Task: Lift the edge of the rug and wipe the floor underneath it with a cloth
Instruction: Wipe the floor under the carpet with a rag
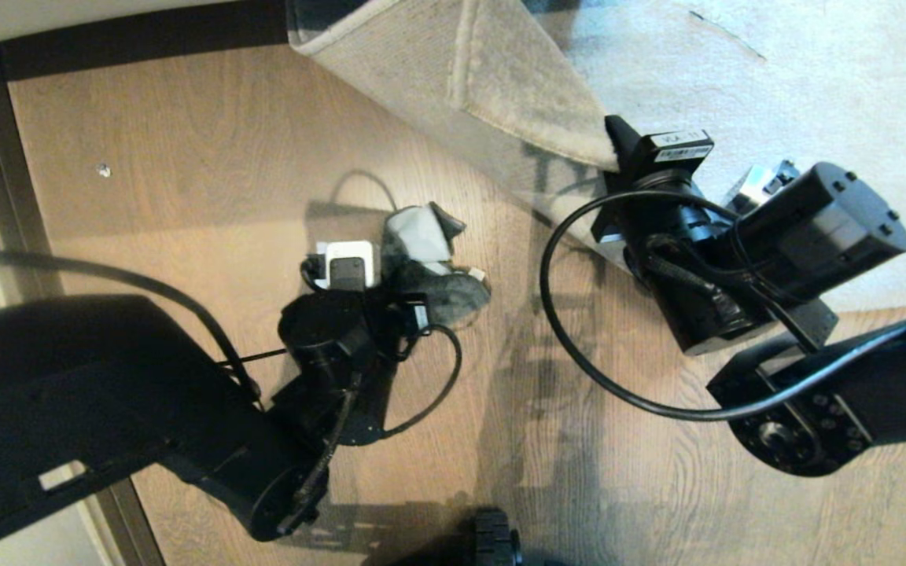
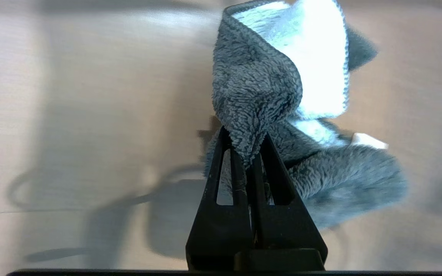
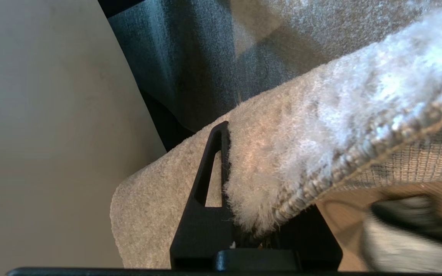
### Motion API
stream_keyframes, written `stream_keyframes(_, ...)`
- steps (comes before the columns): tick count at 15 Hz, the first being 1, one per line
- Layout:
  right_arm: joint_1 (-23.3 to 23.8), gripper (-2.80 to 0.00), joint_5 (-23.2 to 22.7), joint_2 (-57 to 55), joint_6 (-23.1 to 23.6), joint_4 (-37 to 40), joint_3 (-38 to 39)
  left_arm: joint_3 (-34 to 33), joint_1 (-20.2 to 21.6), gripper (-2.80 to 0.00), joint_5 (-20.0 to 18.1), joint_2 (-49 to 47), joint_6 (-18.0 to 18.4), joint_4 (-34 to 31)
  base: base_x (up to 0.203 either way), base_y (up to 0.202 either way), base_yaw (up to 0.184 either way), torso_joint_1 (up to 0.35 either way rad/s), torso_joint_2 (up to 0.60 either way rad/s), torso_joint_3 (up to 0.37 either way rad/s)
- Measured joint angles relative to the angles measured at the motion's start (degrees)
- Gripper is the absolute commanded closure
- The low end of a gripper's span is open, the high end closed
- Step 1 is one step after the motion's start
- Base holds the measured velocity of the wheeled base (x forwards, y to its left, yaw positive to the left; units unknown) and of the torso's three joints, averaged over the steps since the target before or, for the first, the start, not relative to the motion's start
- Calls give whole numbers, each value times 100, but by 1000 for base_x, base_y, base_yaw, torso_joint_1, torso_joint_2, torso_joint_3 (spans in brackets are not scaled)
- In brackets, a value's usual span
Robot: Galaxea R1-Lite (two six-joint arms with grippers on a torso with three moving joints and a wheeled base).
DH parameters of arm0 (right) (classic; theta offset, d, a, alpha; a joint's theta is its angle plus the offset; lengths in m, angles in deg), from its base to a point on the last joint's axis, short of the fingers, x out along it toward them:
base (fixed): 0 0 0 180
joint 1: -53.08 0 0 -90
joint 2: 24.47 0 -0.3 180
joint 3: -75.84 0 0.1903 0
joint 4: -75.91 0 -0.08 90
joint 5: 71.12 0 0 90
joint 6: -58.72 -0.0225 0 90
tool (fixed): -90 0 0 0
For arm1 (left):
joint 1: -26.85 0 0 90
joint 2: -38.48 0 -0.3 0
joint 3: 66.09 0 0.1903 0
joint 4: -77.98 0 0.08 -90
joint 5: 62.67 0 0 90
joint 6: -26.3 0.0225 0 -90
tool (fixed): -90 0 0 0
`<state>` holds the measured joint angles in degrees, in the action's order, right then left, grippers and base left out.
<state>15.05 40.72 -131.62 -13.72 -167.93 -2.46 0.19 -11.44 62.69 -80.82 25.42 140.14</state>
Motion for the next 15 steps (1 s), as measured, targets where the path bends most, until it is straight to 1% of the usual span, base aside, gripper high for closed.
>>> stream_keyframes(2, 0, 0, -2, 23, 15, 2, 11, -326, 273, 0, 36, 286, 3, 0, 0, 0, 0, 0, 0, 0)
stream_keyframes(4, 2, 0, -5, 53, 24, 4, 11, -770, 456, 0, 227, 641, 24, 0, 0, 0, 0, 0, 0, 0)
stream_keyframes(6, 13, 0, -21, 101, 35, 6, 32, -1194, 495, 0, 470, 942, 22, 8, 0, 0, 0, 0, 0, 0)
stream_keyframes(8, 28, 0, -41, 175, 35, 4, 141, -1589, 448, 0, 552, 1235, 26, 9, 0, 0, 0, 0, 0, 0)
stream_keyframes(10, 28, 0, -77, 212, 104, 2, 174, -1933, 264, 0, 563, 1496, 24, 13, 0, 0, 0, 0, 0, 0)
stream_keyframes(12, 28, 0, -106, 207, 135, 2, 162, -2140, -65, 0, 590, 1647, 15, 11, 0, 0, 0, 0, 0, 0)
stream_keyframes(14, 30, 0, -217, 201, 146, 0, 163, -2224, -625, 0, 813, 1711, 13, 13, 0, 0, 0, 0, 0, 0)
stream_keyframes(15, 35, 0, -234, 190, 144, 0, 166, -2230, -997, 0, 984, 1709, 12, 11, 0, 0, 0, 0, 0, 0)
